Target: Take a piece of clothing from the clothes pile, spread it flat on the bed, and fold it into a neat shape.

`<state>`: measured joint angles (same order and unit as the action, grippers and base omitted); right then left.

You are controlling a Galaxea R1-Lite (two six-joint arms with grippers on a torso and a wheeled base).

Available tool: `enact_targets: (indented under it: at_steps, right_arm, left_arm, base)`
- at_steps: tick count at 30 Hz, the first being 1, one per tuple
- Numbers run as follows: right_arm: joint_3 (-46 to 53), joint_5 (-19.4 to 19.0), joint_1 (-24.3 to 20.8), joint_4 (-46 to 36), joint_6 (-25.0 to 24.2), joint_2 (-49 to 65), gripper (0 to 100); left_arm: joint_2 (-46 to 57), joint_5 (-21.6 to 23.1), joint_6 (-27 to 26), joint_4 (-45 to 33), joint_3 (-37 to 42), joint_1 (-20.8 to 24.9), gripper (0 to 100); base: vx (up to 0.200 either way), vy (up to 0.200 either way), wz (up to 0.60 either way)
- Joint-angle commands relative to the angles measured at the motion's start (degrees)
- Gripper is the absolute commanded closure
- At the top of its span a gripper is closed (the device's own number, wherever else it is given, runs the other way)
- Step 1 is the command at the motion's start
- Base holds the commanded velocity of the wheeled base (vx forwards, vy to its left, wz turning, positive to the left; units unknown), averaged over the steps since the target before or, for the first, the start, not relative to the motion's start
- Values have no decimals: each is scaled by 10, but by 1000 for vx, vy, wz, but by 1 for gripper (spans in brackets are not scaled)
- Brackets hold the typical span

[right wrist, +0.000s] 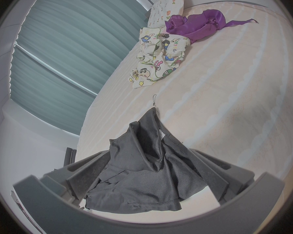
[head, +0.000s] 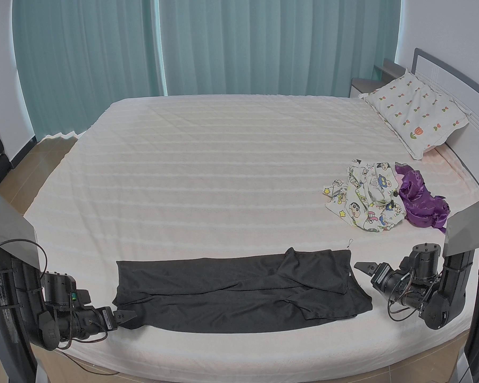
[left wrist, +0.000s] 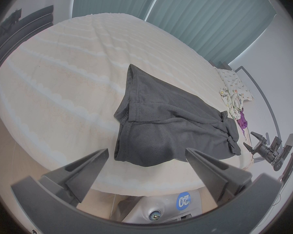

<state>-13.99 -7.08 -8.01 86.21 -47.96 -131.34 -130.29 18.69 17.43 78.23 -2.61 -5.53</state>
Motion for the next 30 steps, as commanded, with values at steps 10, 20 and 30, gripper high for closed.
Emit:
enact_targets:
  at_steps: [10, 20, 30]
  right_arm:
    - [-2, -3, 1, 0, -1, -1, 0]
    - [-1, -5, 2, 1, 0, -1, 0]
    - [0, -5, 0, 0, 0, -2, 0]
  left_arm:
    - [-48, -13, -6, 0, -42, 18, 0]
    - [-54, -31, -6, -1, -47, 12, 100]
    - [-26, -39, -19, -6, -33, -18, 100]
  base:
    - [0, 0, 0]
    - [0, 0, 0]
    - [0, 0, 0]
